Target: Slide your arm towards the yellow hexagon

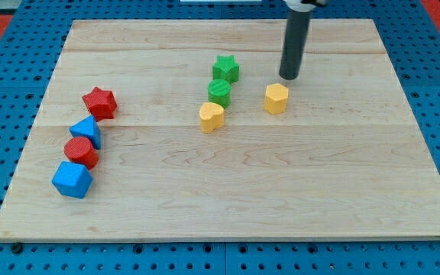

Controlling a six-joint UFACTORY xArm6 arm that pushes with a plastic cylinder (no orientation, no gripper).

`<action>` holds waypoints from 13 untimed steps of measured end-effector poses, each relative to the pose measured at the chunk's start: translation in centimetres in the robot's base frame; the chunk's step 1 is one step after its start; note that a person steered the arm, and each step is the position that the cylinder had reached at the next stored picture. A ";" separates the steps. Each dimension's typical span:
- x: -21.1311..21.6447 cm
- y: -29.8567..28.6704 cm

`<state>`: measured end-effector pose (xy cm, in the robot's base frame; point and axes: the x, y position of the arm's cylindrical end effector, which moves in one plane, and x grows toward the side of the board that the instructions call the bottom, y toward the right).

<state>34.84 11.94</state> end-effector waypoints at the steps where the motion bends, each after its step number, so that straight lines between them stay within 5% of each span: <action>1: 4.3 -1.0; 2: 6.2 -1.1; 3: 3.3 -1.1; 8: 12.7 -8.7; 10: 15.6 -5.8; 13: 16.6 -9.6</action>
<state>51.47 2.31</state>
